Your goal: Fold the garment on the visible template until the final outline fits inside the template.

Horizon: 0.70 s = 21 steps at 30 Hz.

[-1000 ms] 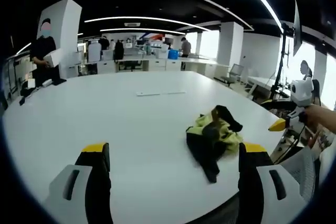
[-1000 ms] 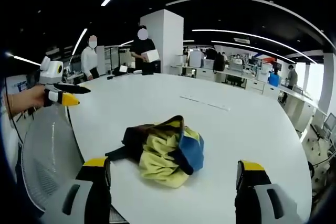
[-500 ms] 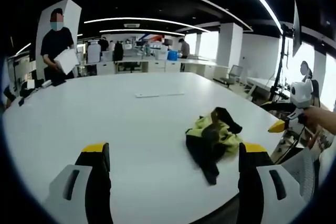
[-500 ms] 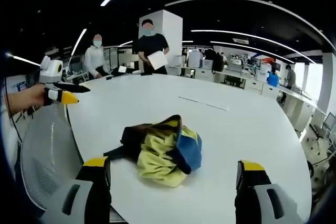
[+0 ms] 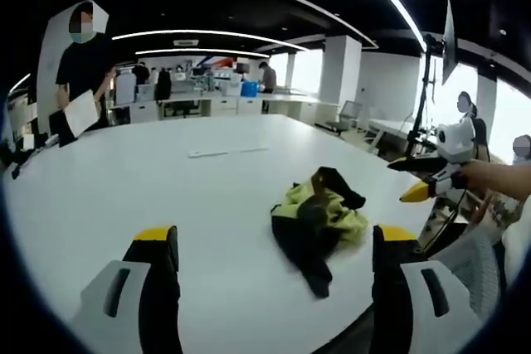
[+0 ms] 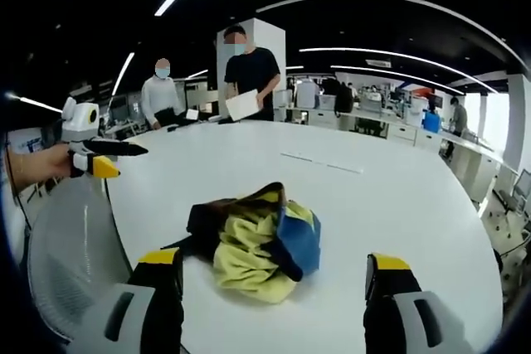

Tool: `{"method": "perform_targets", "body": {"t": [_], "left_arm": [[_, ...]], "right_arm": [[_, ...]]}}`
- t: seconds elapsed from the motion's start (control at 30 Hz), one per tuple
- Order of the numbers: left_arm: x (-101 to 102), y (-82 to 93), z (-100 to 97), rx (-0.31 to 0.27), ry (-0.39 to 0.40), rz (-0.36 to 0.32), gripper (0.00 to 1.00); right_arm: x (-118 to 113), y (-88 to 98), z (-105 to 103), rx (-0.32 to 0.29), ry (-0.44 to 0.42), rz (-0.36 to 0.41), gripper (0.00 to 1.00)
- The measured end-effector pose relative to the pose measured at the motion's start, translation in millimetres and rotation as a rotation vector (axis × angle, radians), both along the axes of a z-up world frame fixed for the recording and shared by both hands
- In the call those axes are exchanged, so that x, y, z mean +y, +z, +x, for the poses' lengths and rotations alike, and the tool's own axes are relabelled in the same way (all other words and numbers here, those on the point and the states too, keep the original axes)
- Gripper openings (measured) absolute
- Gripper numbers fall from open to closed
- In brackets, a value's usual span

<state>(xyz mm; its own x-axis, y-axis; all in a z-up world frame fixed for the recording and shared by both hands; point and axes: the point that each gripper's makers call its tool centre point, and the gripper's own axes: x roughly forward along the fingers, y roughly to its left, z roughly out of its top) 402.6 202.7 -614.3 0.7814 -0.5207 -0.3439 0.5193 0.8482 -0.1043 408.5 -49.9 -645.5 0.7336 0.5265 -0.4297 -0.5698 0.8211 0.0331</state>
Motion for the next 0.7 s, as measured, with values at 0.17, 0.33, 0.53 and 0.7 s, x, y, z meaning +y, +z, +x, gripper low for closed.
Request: {"method": "perform_targets", "body": {"t": [0.17,0.33,0.53,0.7], "left_arm": [[-12.2,-7.6,7.6,0.000,-0.034,-0.020,0.89],[-18.2,-15.5,15.4,0.019,-0.054,-0.056,0.83],[-25.4,-17.5,26.5,0.004,-0.063,-0.078,0.77],[-38.2,-23.6,31.4,0.004,-0.111,-0.044,0.70]], "right_arm": [[5.9,-3.1,9.6,0.004,0.015,0.014,0.87],[11.6,-6.2,20.5,-0.007,0.035,0.006,0.80],[19.8,-7.4,31.4,-0.022,0.058,-0.001,0.67],[23.4,-11.5,40.9,-0.021,0.066,-0.012,0.63]]}}
